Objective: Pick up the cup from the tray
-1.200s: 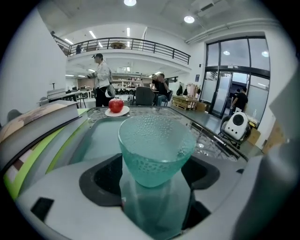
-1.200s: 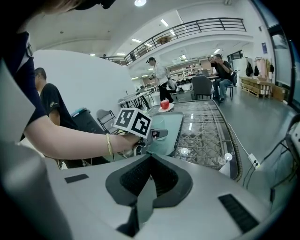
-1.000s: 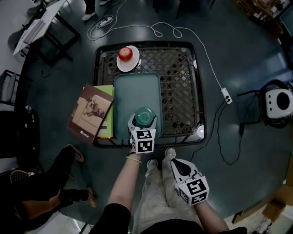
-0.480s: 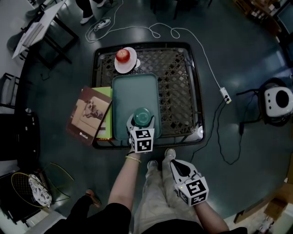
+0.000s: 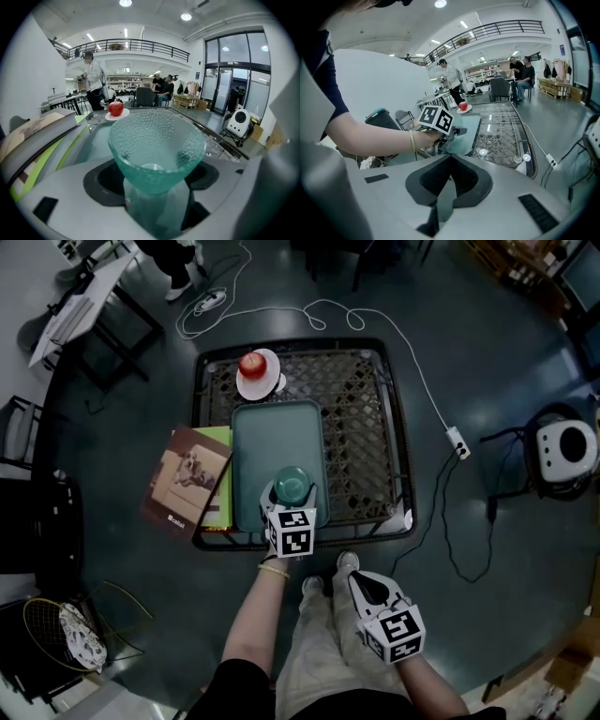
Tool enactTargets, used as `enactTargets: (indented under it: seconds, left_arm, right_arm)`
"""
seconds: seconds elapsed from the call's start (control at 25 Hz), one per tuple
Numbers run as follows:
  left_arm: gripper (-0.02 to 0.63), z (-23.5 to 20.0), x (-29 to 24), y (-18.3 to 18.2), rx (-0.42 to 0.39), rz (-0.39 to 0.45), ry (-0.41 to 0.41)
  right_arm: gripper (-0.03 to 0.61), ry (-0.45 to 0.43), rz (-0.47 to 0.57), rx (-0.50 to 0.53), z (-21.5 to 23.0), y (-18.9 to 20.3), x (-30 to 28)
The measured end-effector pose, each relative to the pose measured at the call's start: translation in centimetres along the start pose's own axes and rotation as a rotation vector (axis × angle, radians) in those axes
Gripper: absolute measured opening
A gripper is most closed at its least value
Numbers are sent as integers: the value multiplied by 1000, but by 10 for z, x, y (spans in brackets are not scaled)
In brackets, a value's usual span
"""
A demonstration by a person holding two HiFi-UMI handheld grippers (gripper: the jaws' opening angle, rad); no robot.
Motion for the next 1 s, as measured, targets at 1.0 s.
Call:
enactTargets:
  seconds: [1.0]
  left_arm:
    - [367,36,131,-44,-5,45,74]
  right_arm:
    - [8,41,162,58,-16,-23,47]
Point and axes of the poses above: the fingertips, and each gripper's own axes: x backward along the fingers, z to its right, y out of its underside, the point moved 9 cm from there along x, backward along the fingers, and after that the axes turned 3 degrees about y, right-handed, at the moved point
